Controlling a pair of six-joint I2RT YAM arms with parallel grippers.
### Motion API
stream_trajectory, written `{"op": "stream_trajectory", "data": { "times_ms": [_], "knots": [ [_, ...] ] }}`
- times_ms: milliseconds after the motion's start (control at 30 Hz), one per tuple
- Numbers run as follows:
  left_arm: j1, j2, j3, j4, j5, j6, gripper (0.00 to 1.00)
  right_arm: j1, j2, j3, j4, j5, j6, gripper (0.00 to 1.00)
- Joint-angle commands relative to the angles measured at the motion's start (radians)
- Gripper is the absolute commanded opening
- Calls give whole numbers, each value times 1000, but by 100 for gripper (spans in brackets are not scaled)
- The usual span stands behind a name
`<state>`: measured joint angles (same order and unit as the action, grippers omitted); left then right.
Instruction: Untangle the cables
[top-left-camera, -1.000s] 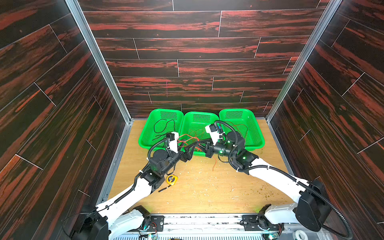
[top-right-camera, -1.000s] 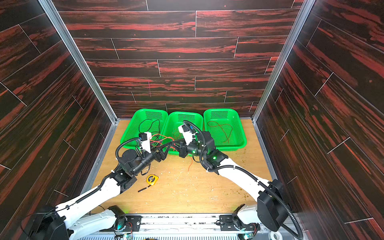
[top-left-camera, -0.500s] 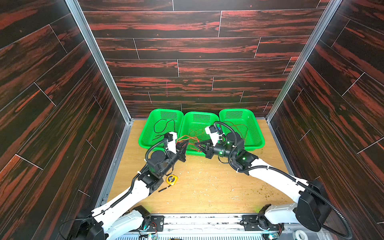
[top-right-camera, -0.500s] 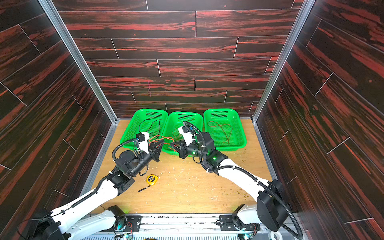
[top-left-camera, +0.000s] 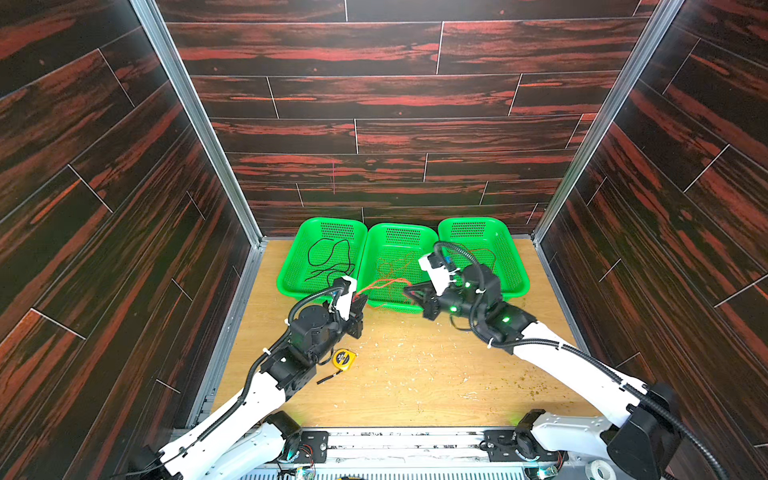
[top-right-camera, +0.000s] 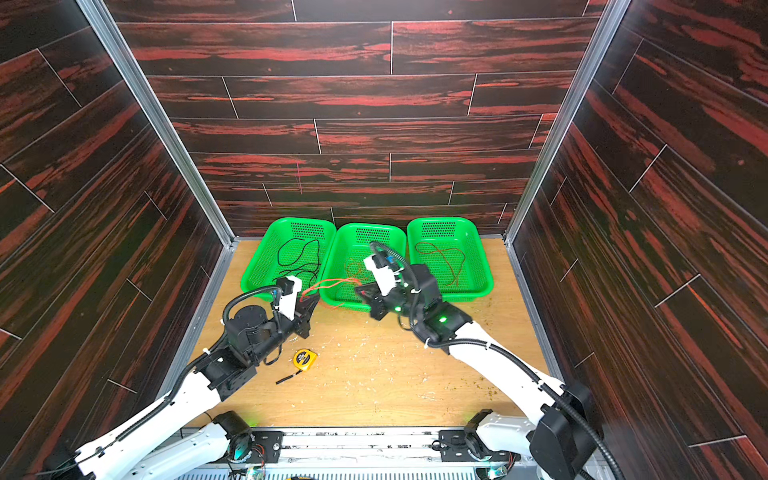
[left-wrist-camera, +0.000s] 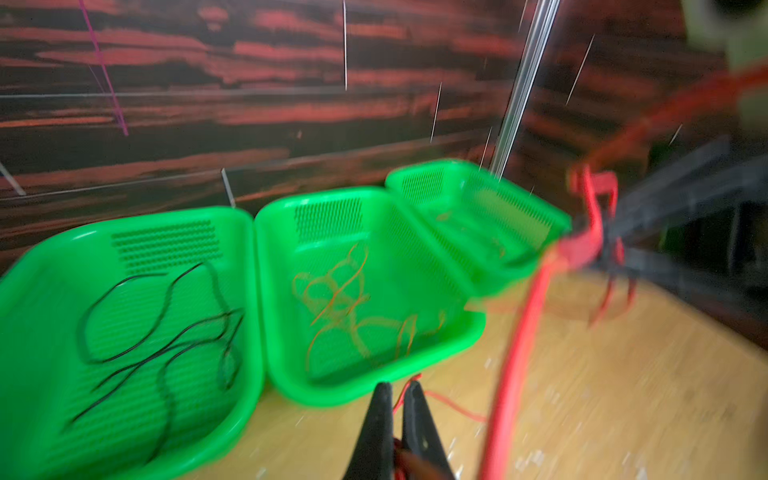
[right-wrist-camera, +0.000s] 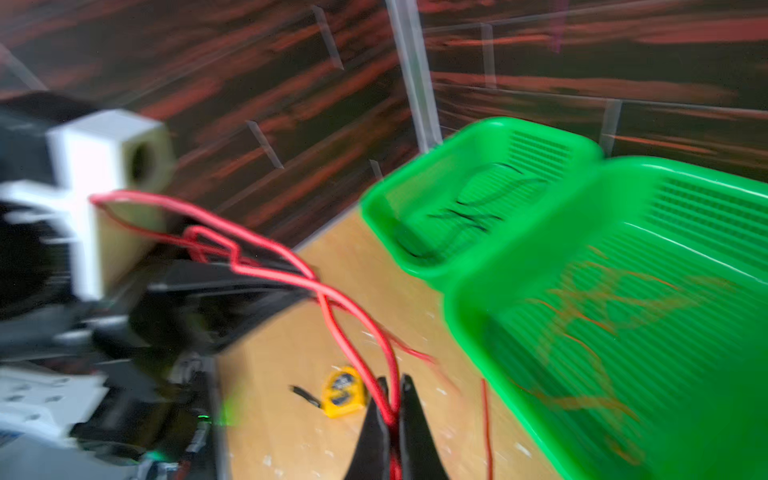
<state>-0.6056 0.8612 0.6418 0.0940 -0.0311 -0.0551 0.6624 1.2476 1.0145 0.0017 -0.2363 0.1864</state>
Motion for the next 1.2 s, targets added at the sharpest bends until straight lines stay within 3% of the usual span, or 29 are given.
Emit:
{"op": "stream_trajectory", "data": {
  "times_ms": [0, 167, 367, 500, 633, 733, 967, 1167],
  "knots": [
    [13, -53, 49, -210, -51, 110, 0, -114, -67, 28, -129, 123, -40, 0],
    [14, -29, 113, -354, 126, 184, 0, -142, -41, 78, -286, 277, -184, 0],
    [13, 20, 155, -411, 192, 207, 0, -151, -19, 89, -331, 379, -266, 0],
    [13, 49, 176, -418, 197, 208, 0, -150, -3, 87, -361, 254, -284, 0],
    [14, 83, 194, -401, 178, 194, 0, -150, -2, 51, -352, 134, -249, 29],
    [13, 114, 212, -399, 179, 183, 0, -151, -33, 11, -327, 109, -224, 39],
    [14, 157, 218, -335, 177, 117, 0, -150, -151, -19, -310, 69, -140, 46],
    [14, 193, 225, -306, 182, 86, 0, -152, -229, 5, -334, 128, -108, 56]
  ]
}}
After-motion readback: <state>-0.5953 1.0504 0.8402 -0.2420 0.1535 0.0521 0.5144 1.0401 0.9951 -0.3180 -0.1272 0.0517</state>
